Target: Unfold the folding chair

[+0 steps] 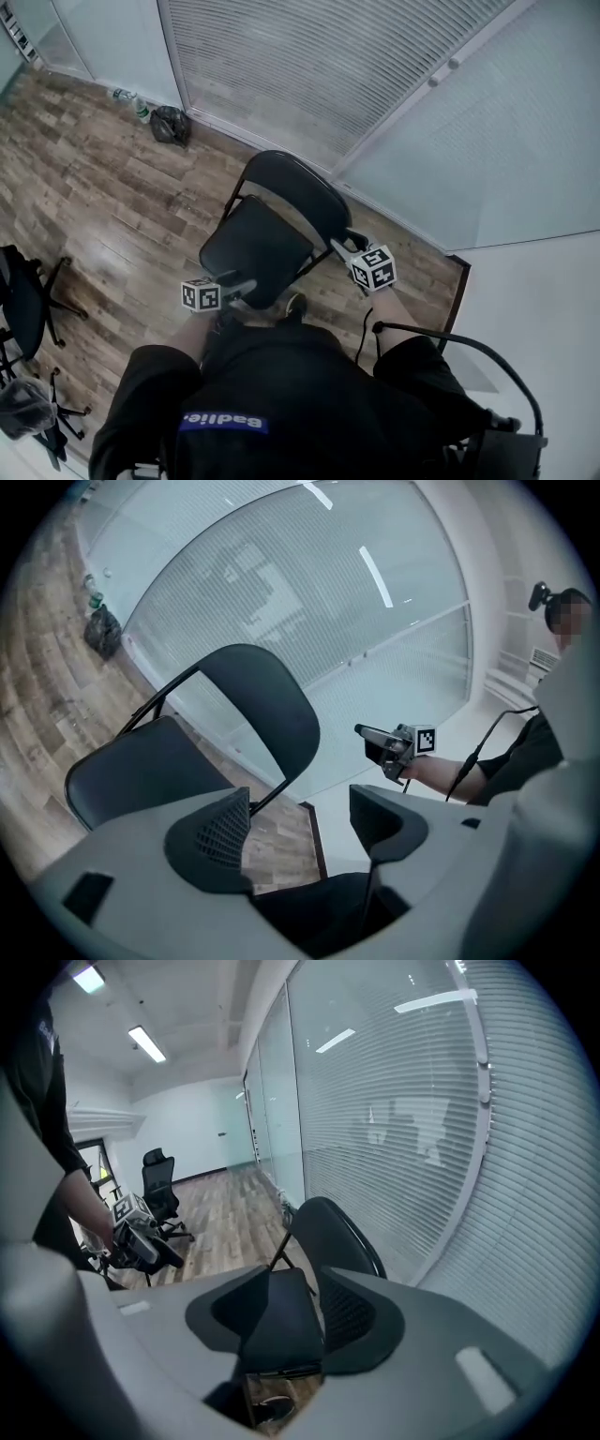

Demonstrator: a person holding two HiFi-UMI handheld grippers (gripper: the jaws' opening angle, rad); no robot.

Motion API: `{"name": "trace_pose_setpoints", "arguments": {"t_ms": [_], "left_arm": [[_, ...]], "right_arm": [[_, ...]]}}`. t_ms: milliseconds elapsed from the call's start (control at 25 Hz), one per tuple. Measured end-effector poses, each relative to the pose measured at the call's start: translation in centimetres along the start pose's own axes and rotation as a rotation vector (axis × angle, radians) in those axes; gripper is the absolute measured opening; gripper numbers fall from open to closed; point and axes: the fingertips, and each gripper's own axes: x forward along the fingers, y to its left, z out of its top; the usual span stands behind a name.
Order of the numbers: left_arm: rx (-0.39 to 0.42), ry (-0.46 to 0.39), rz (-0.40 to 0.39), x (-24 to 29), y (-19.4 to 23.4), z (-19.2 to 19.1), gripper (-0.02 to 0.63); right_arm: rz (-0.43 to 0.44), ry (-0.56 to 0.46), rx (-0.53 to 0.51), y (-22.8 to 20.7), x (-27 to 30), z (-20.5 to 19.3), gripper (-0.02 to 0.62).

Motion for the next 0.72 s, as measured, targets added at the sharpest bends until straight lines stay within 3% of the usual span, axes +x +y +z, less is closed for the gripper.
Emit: {"name": "trace_pose_setpoints", "arguments": {"t_ms": [200, 320, 720], "left_arm": [[0.097, -0.037, -0.026, 0.4, -4.5, 3.0, 0.331], [0.144, -0.072, -0.028, -0.1, -6.2, 4.8, 0.328], [0.298, -0.151, -0.073, -0.7, -13.7, 8.8, 0.170]], "right_arm": [[0.079, -0.045, 0.018, 3.3, 0.1, 1.6, 0.126], [0.128, -0.070, 0.085, 5.2, 0.1, 2.5, 0.112], [0.250, -0.180, 0.166, 9.5, -1.6, 5.9, 0.075]]}}
